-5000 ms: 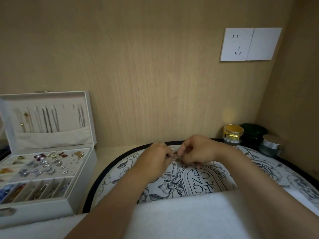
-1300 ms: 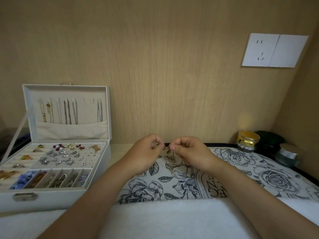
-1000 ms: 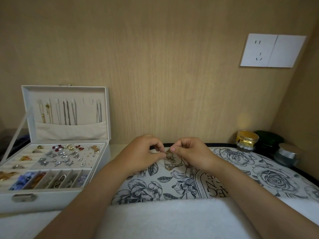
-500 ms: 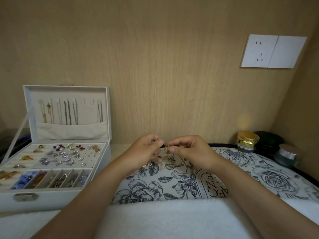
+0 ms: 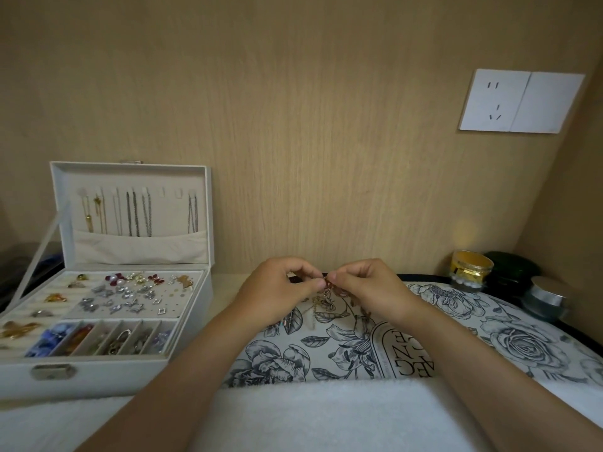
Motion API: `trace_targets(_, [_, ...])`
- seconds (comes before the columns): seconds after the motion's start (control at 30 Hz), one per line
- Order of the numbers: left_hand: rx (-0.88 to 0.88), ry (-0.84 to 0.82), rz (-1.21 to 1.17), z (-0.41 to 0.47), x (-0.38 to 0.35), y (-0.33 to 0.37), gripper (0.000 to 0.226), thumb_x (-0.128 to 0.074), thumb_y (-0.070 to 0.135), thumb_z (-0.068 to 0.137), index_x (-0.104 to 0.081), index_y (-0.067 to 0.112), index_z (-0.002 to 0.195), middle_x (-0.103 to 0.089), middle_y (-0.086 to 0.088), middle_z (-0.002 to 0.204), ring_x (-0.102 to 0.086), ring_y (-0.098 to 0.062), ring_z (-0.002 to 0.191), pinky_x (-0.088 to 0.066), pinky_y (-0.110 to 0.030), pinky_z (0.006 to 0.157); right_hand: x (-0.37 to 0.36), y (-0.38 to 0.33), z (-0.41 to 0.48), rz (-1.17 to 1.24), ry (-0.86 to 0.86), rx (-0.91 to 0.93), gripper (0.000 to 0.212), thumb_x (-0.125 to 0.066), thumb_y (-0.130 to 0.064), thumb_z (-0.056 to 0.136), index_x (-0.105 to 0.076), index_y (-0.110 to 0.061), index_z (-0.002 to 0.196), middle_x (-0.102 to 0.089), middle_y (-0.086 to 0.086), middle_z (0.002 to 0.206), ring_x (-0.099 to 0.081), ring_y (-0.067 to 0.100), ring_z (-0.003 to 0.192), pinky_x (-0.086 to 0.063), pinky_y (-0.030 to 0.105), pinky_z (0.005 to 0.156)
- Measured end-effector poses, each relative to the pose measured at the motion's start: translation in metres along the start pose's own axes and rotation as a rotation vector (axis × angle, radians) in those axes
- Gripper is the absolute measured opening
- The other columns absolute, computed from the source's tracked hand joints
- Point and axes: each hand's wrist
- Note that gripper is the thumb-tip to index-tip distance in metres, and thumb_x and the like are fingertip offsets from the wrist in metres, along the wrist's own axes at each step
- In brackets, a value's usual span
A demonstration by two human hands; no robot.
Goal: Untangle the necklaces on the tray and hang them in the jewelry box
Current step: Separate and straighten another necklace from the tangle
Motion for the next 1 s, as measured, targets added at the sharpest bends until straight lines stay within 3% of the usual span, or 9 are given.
trace_targets(0.1, [0.002,-0.013,0.107,0.001,0.003,0.001,0.01,-0.064,0.038,0.093,-0.074,0.037,0.089,-0.069,0.027,0.078,-0.056,0.013,0.064,-0.046,-0.024,0.068,0.0,-0.004,-0.002,-0.022,0.001,0.013,0.023,-0.06,-0.019,0.099,-0.071,-0.002,0.088,-0.052,-0.019,0.045,-0.047,-0.005,0.042,-0.036,0.008,0.047])
trace_targets(0.27, [0.026,-0.156,0.278,0.002,0.002,0.002,0.024,-0.044,0.035,0.104,-0.064,0.031,0.091,-0.066,0.015,0.083,-0.063,-0.002,0.076,-0.052,-0.031,0.074,-0.004,-0.006,-0.003,-0.006,-0.052,-0.041,0.033,-0.057,-0.023,0.101,-0.063,-0.016,0.07,-0.045,-0.014,0.048,-0.036,0.0,0.041,-0.031,0.012,0.043])
trace_targets(0.37, [0.037,-0.137,0.221,0.002,-0.002,0.004,0.031,-0.041,0.032,0.105,-0.065,0.028,0.085,-0.071,0.012,0.086,-0.068,-0.008,0.08,-0.056,-0.034,0.08,-0.004,-0.006,-0.003,-0.027,-0.107,-0.081,0.03,-0.053,-0.027,0.102,-0.062,-0.011,0.078,-0.04,-0.002,0.058,-0.032,0.008,0.047,-0.027,0.02,0.046])
trace_targets(0.47, [0.057,-0.112,0.104,0.002,-0.003,0.008,0.031,-0.041,0.027,0.106,-0.064,0.022,0.086,-0.072,0.009,0.079,-0.068,-0.006,0.073,-0.053,-0.021,0.071,-0.003,-0.009,-0.005,-0.05,-0.187,-0.083,0.032,-0.047,-0.027,0.103,-0.063,-0.015,0.078,-0.048,0.011,0.077,-0.033,0.011,0.05,-0.025,0.025,0.05])
trace_targets(0.57, [0.157,-0.155,-0.078,0.001,-0.004,0.009,0.031,-0.038,0.025,0.107,-0.061,0.015,0.087,-0.063,0.005,0.057,-0.062,-0.014,0.053,-0.052,-0.03,0.069,-0.002,-0.01,-0.006,-0.042,-0.213,-0.073,0.032,-0.047,-0.028,0.102,-0.062,-0.016,0.076,-0.047,0.012,0.08,-0.032,0.012,0.051,-0.024,0.028,0.051])
trace_targets(0.67, [0.271,-0.209,-0.25,0.0,-0.002,0.007,0.026,-0.041,0.025,0.107,-0.06,0.01,0.097,-0.049,0.003,0.047,-0.045,-0.013,0.037,-0.057,-0.039,0.069,0.0,-0.008,-0.005,-0.023,-0.182,-0.081,0.032,-0.048,-0.029,0.101,-0.061,-0.016,0.076,-0.052,0.004,0.07,-0.033,0.012,0.049,-0.024,0.03,0.052])
trace_targets(0.83, [0.31,-0.335,-0.432,-0.002,0.01,0.007,0.024,-0.058,0.032,0.099,-0.059,0.015,0.115,-0.058,0.001,0.072,-0.037,-0.008,0.042,-0.044,-0.025,0.045,0.002,-0.007,-0.002,0.158,-0.129,-0.11,0.03,-0.043,-0.019,0.102,-0.057,-0.014,0.076,-0.066,0.005,0.084,-0.032,0.014,0.047,-0.021,0.026,0.049])
trace_targets(0.9, [0.277,-0.368,-0.355,-0.003,0.013,0.005,0.026,-0.072,0.024,0.089,-0.062,0.019,0.113,-0.063,0.005,0.081,-0.042,-0.005,0.046,-0.037,-0.021,0.045,0.004,-0.005,-0.001,0.214,-0.118,-0.123,0.028,-0.042,-0.019,0.101,-0.055,-0.013,0.077,-0.066,0.008,0.087,-0.031,0.015,0.049,-0.019,0.028,0.05])
trace_targets(1.0, [0.271,-0.309,-0.3,-0.001,0.011,0.0,0.019,-0.071,0.014,0.09,-0.067,0.022,0.106,-0.062,0.001,0.093,-0.042,-0.002,0.046,-0.034,-0.019,0.045,0.005,-0.005,-0.001,0.312,-0.15,-0.139,0.027,-0.039,-0.022,0.102,-0.05,-0.013,0.079,-0.066,0.009,0.092,-0.03,0.015,0.049,-0.014,0.033,0.053])
Point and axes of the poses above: each hand's wrist, its own z-axis towards the middle knuckle, its own x-axis out of the back of the hand, y = z × x
